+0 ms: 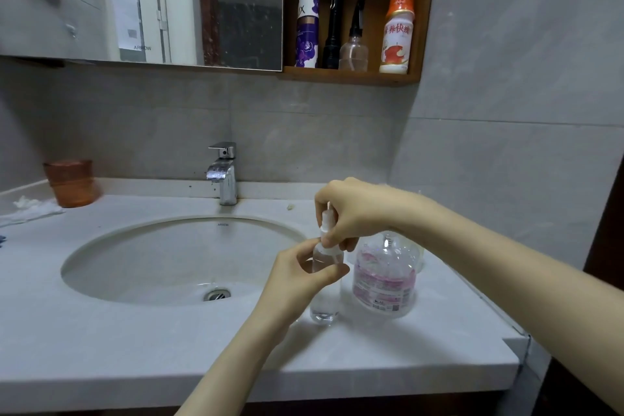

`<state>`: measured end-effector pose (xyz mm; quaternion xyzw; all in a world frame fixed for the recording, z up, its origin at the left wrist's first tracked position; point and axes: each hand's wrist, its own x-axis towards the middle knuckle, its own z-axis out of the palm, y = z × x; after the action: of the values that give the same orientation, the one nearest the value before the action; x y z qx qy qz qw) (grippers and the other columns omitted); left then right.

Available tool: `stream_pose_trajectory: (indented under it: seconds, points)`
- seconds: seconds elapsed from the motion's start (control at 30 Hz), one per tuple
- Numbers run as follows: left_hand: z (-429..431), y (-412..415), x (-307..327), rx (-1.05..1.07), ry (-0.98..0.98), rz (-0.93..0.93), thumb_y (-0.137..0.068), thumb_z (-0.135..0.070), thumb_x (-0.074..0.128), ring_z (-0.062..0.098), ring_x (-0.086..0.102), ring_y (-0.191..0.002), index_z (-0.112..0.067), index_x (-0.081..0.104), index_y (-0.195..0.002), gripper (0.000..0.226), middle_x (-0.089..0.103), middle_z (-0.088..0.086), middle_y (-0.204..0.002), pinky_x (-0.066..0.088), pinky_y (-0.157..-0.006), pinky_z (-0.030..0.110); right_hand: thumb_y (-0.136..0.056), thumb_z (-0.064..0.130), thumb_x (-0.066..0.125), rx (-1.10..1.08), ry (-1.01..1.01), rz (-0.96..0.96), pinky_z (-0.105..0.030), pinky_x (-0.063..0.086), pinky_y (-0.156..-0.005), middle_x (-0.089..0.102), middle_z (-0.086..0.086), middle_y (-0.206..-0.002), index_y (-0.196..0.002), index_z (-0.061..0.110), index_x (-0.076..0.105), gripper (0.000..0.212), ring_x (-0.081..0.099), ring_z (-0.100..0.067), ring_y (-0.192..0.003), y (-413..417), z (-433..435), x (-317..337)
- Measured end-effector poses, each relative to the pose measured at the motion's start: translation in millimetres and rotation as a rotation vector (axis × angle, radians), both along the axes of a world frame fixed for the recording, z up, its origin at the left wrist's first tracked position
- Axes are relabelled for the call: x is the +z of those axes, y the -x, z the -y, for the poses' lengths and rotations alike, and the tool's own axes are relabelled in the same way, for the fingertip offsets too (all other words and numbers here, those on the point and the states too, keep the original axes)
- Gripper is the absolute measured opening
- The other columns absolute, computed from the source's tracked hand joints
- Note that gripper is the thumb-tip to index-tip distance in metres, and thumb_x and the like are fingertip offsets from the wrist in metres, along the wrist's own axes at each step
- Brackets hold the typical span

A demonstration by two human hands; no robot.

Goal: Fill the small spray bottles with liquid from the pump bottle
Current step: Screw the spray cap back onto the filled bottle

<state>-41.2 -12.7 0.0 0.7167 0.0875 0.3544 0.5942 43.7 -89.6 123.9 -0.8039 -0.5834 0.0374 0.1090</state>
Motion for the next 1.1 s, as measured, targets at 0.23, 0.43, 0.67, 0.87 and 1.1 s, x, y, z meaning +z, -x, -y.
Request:
stream_pose_trajectory:
  seconds: [0.23, 0.43, 0.67, 0.87, 1.1]
  points:
    - [-0.5, -1.3, -0.4, 0.019, 0.019, -0.013, -0.063, -0.022, 0.073, 0.02, 0.061, -0.08, -0.012, 0.071, -0.079, 0.019, 0.067, 0.009, -0.079, 0.05, -0.083, 0.041, -0.082, 0.044, 0.067, -0.065, 0.032, 0.206, -0.016, 0.037, -0.04, 0.06, 0.001, -0.054, -0.066, 0.013, 0.054, 0.037, 0.053, -0.01, -0.042, 0.7, -5.5, -2.9]
    - [-0.1, 1.1, -1.1, -0.003, -0.001, -0.015, -0.068, -0.015, 0.076, 0.013, 0.059, -0.076, -0.014, 0.071, -0.082, 0.015, 0.067, 0.0, -0.076, 0.046, -0.075, 0.025, -0.078, 0.011, 0.072, 0.041, 0.07, -0.032, -0.008, 0.041, -0.049, 0.069, 0.0, -0.087, -0.091, 0.018, 0.068, 0.015, 0.064, -0.004, -0.061, -8.5, -0.6, 9.2]
    - [-1.2, -1.6, 0.6, 0.039, 0.02, -0.026, -0.076, -0.002, 0.072, 0.016, 0.063, -0.08, -0.008, 0.069, -0.085, 0.011, 0.068, 0.005, -0.079, 0.049, -0.073, 0.022, -0.086, 0.058, 0.054, -0.058, 0.101, 0.44, -0.021, 0.039, -0.047, 0.056, 0.002, -0.057, -0.065, 0.014, 0.052, 0.049, 0.054, -0.012, -0.044, 5.5, -12.2, -3.2]
    - [0.1, 0.0, 0.2, 0.02, 0.005, -0.016, -0.067, -0.015, 0.074, 0.016, 0.063, -0.078, -0.017, 0.071, -0.08, 0.013, 0.069, 0.007, -0.078, 0.049, -0.075, 0.027, -0.088, 0.029, 0.062, 0.075, 0.247, 0.21, -0.018, 0.043, -0.048, 0.068, -0.003, -0.082, -0.09, 0.013, 0.062, 0.016, 0.06, -0.009, -0.056, 1.9, -6.5, 18.7]
    - [0.4, -0.8, -0.5, 0.012, -0.004, -0.026, -0.071, -0.01, 0.077, 0.011, 0.061, -0.074, -0.016, 0.071, -0.085, 0.016, 0.068, -0.002, -0.074, 0.047, -0.073, 0.023, -0.087, 0.036, 0.062, 0.064, 0.31, 0.249, -0.022, 0.044, -0.052, 0.067, -0.001, -0.083, -0.102, 0.017, 0.058, 0.025, 0.059, -0.011, -0.058, 3.9, -7.1, 15.8]
